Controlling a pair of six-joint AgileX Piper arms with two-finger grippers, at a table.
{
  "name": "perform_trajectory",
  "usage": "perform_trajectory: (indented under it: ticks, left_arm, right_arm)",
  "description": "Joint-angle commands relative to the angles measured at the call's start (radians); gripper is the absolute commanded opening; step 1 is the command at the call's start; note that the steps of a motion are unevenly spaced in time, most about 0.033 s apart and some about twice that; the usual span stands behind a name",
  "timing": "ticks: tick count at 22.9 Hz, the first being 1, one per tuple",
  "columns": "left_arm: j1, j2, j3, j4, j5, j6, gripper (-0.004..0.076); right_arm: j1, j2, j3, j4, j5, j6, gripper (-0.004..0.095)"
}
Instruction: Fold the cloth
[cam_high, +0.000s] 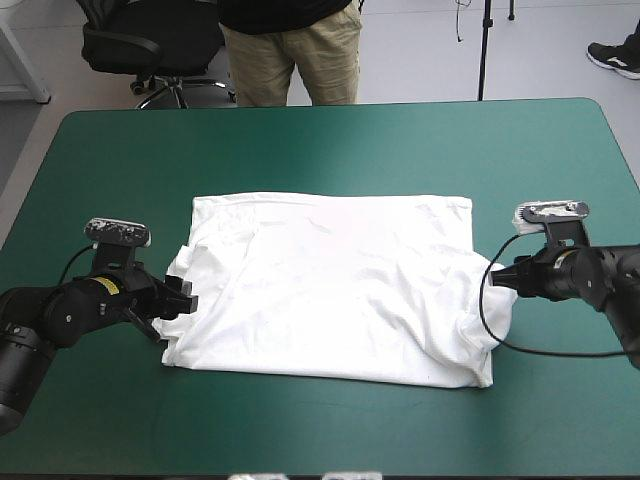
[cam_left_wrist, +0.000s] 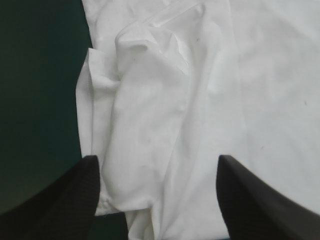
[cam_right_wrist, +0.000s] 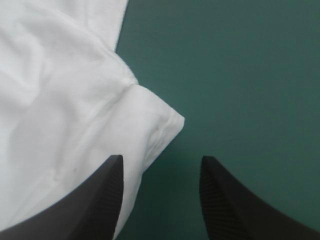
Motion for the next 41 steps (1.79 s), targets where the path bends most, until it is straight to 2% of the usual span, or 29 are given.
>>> perform_trajectory:
  ticks: [1, 4, 7, 9, 11, 12, 13, 14, 23, 28, 32, 35, 37, 39, 41]
  left_arm:
    - [-0.002, -0.008, -0.033, -0.021, -0.023, -0.001, 0.0485]
    - [-0.002, -0.008, -0.033, -0.021, -0.016, -0.001, 0.0485]
    - [-0.002, -0.006, -0.033, -0.021, -0.018, -0.001, 0.0485]
    - [-0.002, -0.006, -0.033, -0.021, -0.017, 0.006, 0.0485]
    - [-0.002, -0.006, -0.033, -0.021, -0.015, 0.006, 0.0485]
    - [-0.002, -0.006, -0.033, -0.021, -0.012, 0.006, 0.0485]
    - [-0.002, -0.006, -0.033, -0.021, -0.008, 0.006, 0.0485]
    - [-0.002, -0.006, -0.033, -0.021, -0.003, 0.006, 0.0485]
    - [-0.002, -0.006, -0.033, 0.003, 0.002, 0.006, 0.0485]
    - [-0.002, -0.006, -0.056, 0.015, 0.016, -0.011, 0.0485]
    - [-0.002, -0.006, -0.125, 0.048, 0.046, -0.011, 0.0485]
    - [-0.002, -0.006, -0.183, 0.062, 0.064, -0.011, 0.0485]
    - [-0.002, -0.006, -0.232, 0.064, 0.094, -0.011, 0.0485]
    - [-0.002, -0.006, -0.25, 0.066, 0.13, -0.011, 0.0485]
    - [-0.002, -0.006, -0.25, 0.066, 0.171, -0.011, 0.0485]
  right_arm:
    - [-0.075, 0.089, -0.034, 0.064, -0.057, -0.076, 0.046]
    - [-0.121, 0.186, -0.032, 0.145, -0.069, -0.161, 0.0459]
    - [-0.121, 0.28, -0.032, 0.211, -0.157, -0.21, 0.0459]
    - [-0.121, 0.335, -0.032, 0.256, -0.143, -0.248, 0.0459]
    - [-0.121, 0.386, -0.032, 0.246, -0.111, -0.251, 0.0443]
    - [-0.121, 0.404, -0.03, 0.242, -0.093, -0.267, 0.0361]
    - [-0.121, 0.408, -0.03, 0.243, -0.083, -0.291, 0.0211]
    - [-0.121, 0.408, -0.03, 0.248, -0.079, -0.32, -0.0005]
    - [-0.121, 0.227, -0.041, 0.253, -0.138, -0.32, -0.0003]
    - [-0.121, 0.101, -0.095, 0.258, -0.103, -0.32, -0.0003]
    - [-0.093, 0.074, -0.163, 0.259, -0.033, -0.322, -0.0003]
    - [-0.021, 0.074, -0.203, 0.277, -0.028, -0.322, -0.0003]
    - [0.085, 0.088, -0.224, 0.313, -0.059, -0.322, -0.0003]
    - [0.238, 0.163, -0.248, 0.351, -0.061, -0.318, -0.0003]
    - [0.316, 0.246, -0.251, 0.349, -0.085, -0.302, -0.0003]
